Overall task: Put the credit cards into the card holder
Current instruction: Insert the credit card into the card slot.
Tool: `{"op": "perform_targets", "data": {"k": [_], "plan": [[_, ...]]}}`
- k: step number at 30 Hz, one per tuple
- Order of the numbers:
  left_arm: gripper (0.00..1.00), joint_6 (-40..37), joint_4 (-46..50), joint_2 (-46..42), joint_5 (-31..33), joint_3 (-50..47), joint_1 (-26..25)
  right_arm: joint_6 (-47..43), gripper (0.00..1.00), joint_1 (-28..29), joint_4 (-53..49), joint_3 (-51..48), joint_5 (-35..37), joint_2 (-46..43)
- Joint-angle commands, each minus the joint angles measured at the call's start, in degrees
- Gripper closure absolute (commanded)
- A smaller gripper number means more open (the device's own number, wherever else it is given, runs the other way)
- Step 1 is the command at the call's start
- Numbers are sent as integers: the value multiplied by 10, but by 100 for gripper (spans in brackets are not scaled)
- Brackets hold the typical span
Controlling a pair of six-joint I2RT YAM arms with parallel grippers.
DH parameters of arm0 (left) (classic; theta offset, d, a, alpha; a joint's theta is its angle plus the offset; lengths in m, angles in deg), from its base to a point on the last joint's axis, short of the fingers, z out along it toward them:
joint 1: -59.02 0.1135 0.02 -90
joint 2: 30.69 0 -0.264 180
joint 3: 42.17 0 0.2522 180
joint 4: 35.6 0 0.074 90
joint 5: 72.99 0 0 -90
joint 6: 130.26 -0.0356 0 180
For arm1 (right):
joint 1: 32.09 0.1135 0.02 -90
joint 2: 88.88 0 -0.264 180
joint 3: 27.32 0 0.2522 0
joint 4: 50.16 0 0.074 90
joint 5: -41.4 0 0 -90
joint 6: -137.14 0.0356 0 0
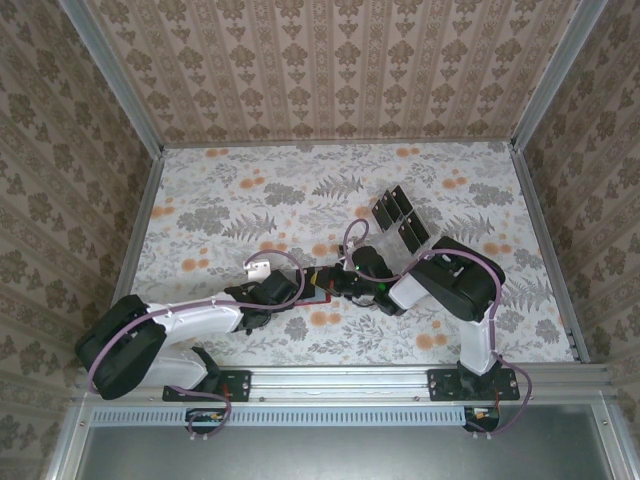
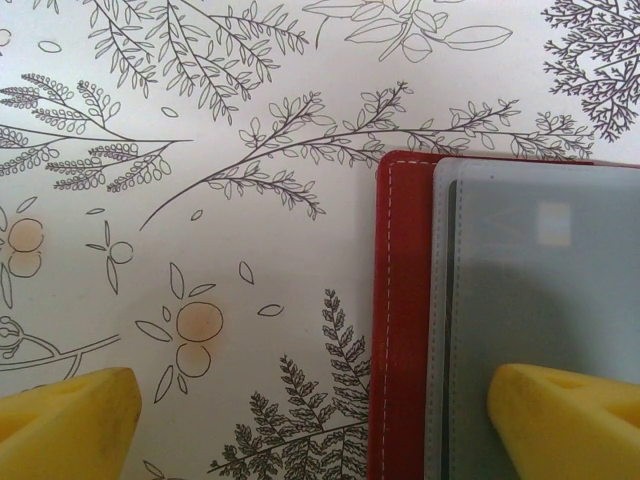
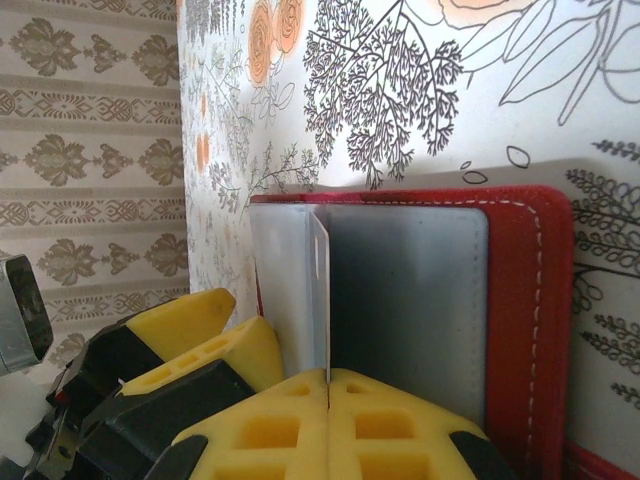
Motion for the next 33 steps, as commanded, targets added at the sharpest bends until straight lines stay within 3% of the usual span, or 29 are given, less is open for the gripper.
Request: {"op": "perform_targets", "data": {"k": [1, 33], "plan": [[0, 2, 70, 23, -10, -19, -3, 4, 100, 3, 12, -5, -13, 12], [0, 9, 70, 24, -8, -21, -5, 14, 100, 9, 5, -5, 5, 21]]}}
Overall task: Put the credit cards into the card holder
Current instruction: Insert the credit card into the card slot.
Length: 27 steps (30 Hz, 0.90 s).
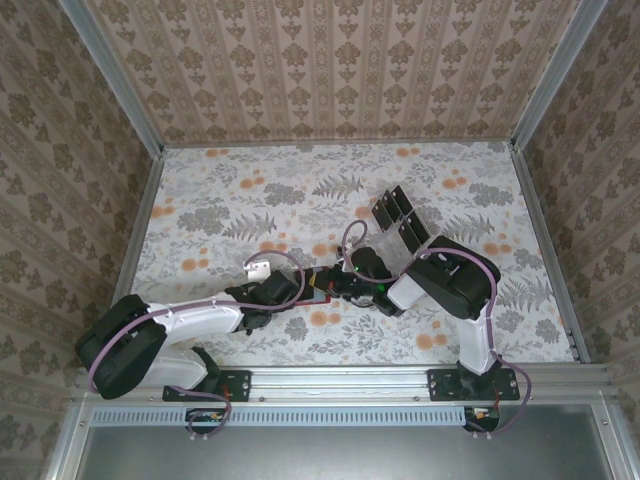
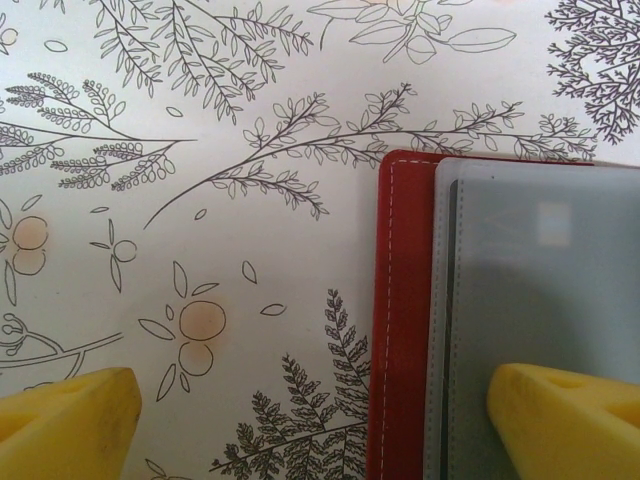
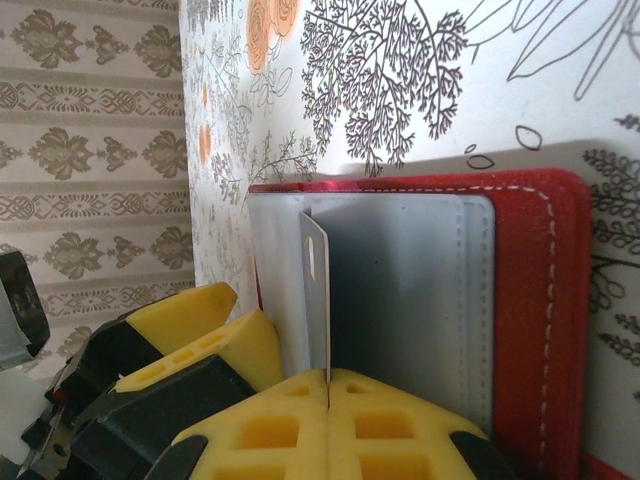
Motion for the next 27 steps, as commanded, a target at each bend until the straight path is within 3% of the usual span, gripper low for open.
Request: {"op": "perform_targets", "data": {"k": [1, 27], "plan": [[0, 1, 70, 23, -12, -21, -3, 1, 100, 4, -17, -12, 21, 0], [0, 6, 64, 23, -11, -27, -4, -13, 100, 9, -94, 29, -5, 9]]}}
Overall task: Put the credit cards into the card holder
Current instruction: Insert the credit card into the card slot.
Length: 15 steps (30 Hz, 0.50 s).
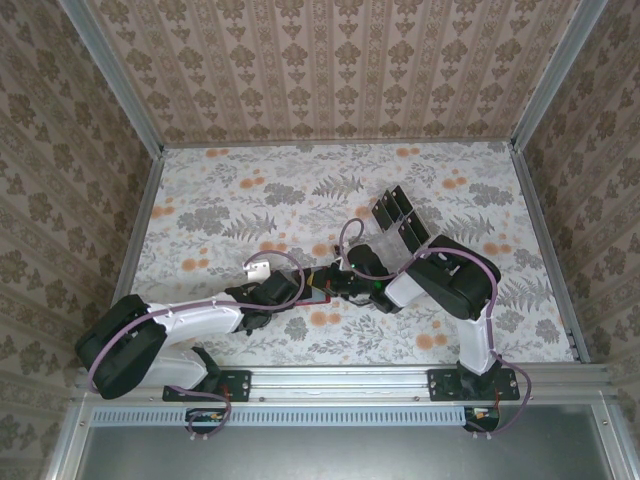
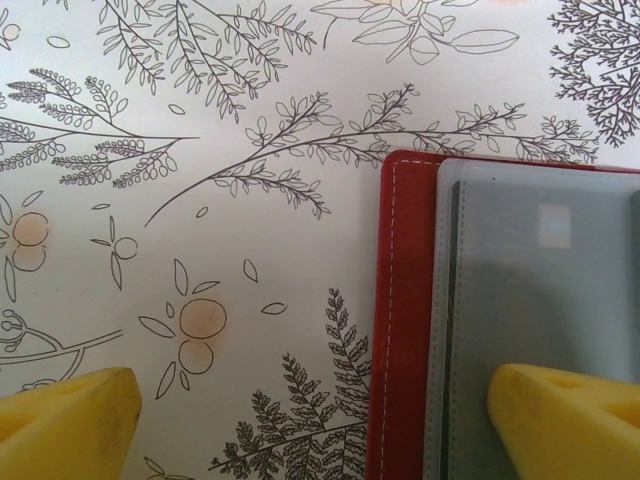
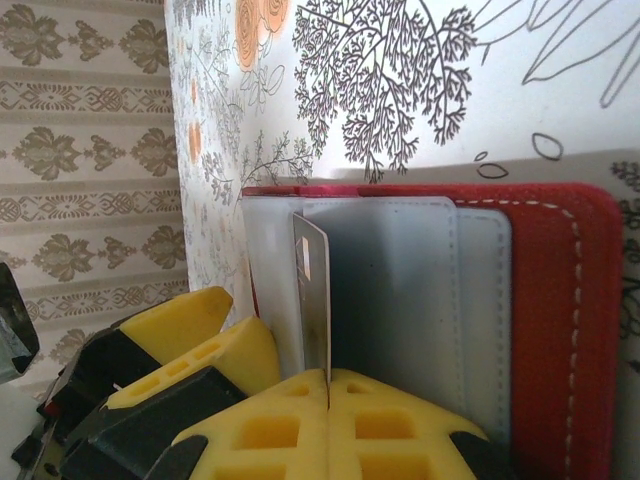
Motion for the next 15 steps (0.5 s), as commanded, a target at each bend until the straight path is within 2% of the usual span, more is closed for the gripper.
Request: {"op": "perform_targets", "data": {"k": [1, 15], "plan": [[0, 0, 64, 23, -14, -27, -4, -10, 100, 8, -49, 6, -2, 10], [0, -9, 75, -2, -16, -19, -3, -19, 100, 24, -105, 39, 5, 23]]}}
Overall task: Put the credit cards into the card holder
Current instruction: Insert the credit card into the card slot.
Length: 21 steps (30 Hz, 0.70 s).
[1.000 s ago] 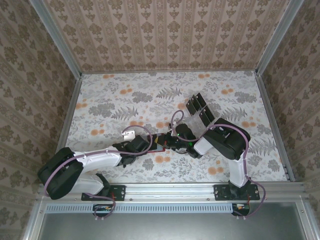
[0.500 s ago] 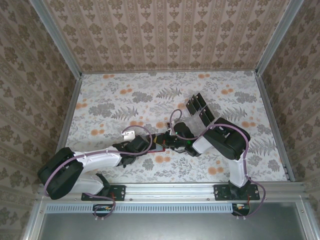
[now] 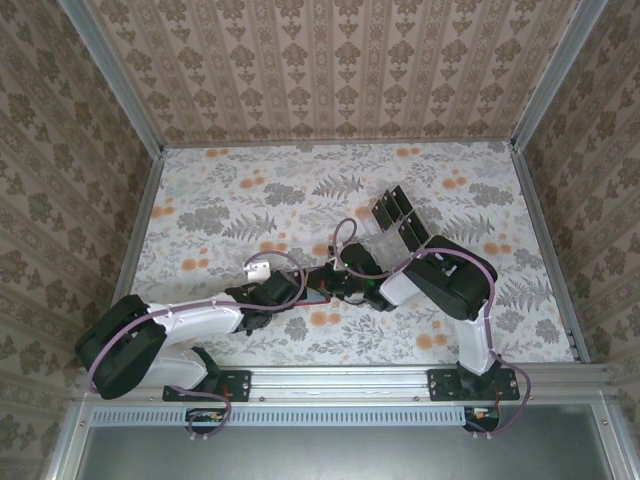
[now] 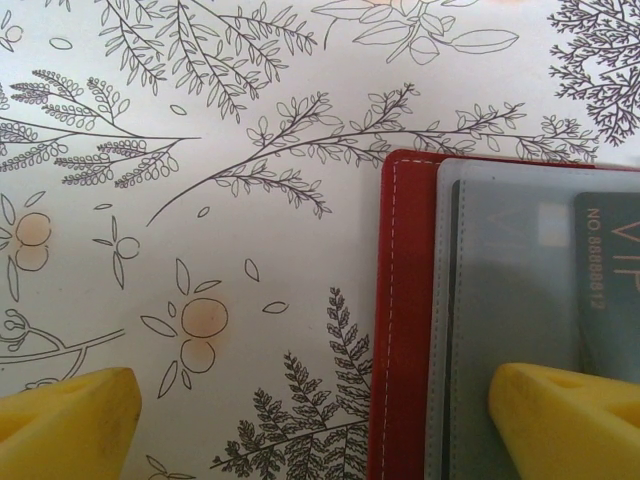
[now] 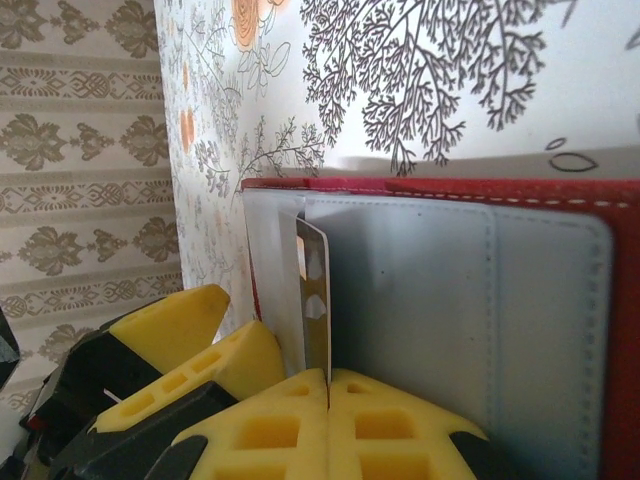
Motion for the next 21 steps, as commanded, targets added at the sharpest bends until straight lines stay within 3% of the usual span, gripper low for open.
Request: {"op": "perform_targets", "data": {"k": [1, 5, 9, 15, 21], "plan": [[0, -11, 79, -10, -16, -15, 0, -18, 100, 10, -73, 8, 4, 13], [0, -18, 93, -54, -24, -8, 16, -36, 92, 10, -114, 12, 9, -7], [0, -30, 99, -117, -39, -6, 46, -75, 74, 10, -199, 31, 18, -48], [0, -55, 111, -170, -67, -8, 94, -140, 55, 10, -344, 84, 23, -96], [0, -61, 134, -174, -76, -13, 112, -207, 54, 10, -496, 136, 72, -138]]}}
